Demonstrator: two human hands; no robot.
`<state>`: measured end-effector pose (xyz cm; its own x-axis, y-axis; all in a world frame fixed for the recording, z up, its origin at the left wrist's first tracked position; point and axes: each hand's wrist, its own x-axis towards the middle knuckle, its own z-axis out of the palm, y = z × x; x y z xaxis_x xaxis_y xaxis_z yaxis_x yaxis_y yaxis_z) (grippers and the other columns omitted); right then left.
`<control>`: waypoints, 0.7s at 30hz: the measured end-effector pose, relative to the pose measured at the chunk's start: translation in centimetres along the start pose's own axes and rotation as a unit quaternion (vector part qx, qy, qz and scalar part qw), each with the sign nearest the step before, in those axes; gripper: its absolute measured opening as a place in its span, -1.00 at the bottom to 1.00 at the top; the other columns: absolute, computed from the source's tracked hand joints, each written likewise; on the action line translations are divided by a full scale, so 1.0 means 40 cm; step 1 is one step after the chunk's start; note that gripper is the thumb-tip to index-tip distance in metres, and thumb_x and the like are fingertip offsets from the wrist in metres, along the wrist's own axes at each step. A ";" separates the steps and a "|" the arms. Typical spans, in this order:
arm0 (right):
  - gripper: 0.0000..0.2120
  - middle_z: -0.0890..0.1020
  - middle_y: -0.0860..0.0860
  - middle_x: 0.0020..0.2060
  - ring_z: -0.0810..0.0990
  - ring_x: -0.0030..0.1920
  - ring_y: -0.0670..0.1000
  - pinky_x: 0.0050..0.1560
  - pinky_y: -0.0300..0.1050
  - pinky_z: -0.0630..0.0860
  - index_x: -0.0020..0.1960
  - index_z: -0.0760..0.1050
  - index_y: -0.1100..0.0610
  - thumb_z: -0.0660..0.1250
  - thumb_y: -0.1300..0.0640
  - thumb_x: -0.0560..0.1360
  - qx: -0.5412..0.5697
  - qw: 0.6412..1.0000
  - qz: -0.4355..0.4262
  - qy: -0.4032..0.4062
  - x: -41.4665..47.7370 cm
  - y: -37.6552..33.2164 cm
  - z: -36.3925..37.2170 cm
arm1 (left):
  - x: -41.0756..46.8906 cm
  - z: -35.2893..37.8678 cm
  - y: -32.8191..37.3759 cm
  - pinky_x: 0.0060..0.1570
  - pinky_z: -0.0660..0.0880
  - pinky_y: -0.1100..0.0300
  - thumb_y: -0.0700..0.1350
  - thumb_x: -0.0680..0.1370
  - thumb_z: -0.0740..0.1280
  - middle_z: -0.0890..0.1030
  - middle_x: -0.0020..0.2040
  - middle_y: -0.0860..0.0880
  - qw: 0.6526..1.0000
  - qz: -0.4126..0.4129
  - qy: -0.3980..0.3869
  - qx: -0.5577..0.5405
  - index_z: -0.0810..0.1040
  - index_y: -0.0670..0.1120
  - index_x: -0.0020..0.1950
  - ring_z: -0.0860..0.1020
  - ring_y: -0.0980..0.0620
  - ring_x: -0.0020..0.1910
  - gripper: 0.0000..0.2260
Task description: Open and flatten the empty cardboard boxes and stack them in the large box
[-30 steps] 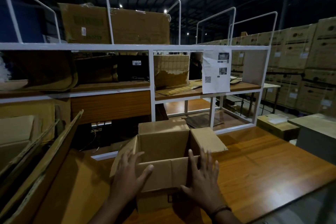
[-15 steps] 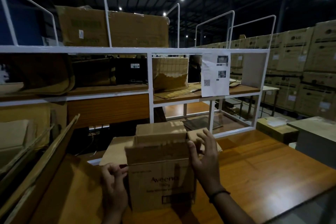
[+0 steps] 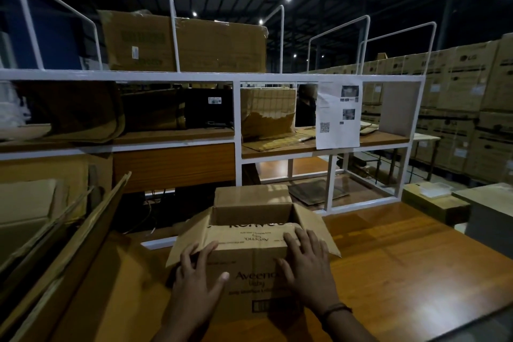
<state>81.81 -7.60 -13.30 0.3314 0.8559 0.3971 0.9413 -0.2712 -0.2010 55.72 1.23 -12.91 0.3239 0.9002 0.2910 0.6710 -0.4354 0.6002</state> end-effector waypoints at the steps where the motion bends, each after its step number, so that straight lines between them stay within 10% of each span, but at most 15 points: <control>1: -0.38 -0.05 -0.02 0.68 -0.16 0.66 0.11 0.62 0.22 -0.20 0.64 0.00 -0.19 0.04 -0.30 0.65 0.002 1.000 -0.001 -0.001 0.001 -0.001 -0.003 | -0.001 -0.001 -0.005 0.44 0.36 -0.17 0.27 0.57 0.34 -0.08 0.59 0.09 1.000 0.005 0.000 0.005 0.08 0.37 0.57 0.21 -0.17 0.55 -0.34; 12: -0.13 0.08 0.05 0.65 0.01 0.64 0.12 0.63 0.18 -0.01 0.67 -0.15 -0.08 0.18 -0.40 0.57 0.127 0.990 0.058 0.028 -0.001 -0.021 -0.011 | -0.021 -0.004 -0.010 0.47 0.28 -0.17 0.28 0.54 0.39 -0.11 0.68 0.08 0.999 -0.024 0.022 -0.024 -0.24 0.17 0.66 0.11 -0.12 0.62 -0.05; 16: -0.22 0.24 0.16 0.55 0.15 0.57 0.24 0.53 0.31 0.15 0.60 0.14 -0.01 0.40 -0.23 0.53 0.164 0.967 0.136 0.138 -0.029 -0.025 -0.019 | -0.037 0.000 -0.030 0.23 0.53 -0.14 0.13 0.51 0.49 0.07 0.57 0.04 0.994 -0.039 0.070 -0.080 0.08 0.20 0.59 0.40 -0.17 0.44 -0.21; 21: -0.23 0.30 0.20 0.45 0.42 0.37 0.31 0.18 0.34 0.56 0.48 0.28 -0.01 0.59 -0.02 0.40 0.151 0.975 0.029 0.162 -0.107 -0.005 0.052 | -0.080 0.021 -0.044 0.26 0.51 -0.09 0.14 0.52 0.48 0.13 0.58 -0.04 0.994 -0.047 0.016 -0.096 0.06 0.32 0.50 0.42 -0.12 0.41 -0.28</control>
<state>80.05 -10.31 -16.82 0.4332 0.6455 0.6290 0.8742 -0.1312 -0.4675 54.05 -0.87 -15.51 0.2419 0.9381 0.2480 0.5575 -0.3435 0.7558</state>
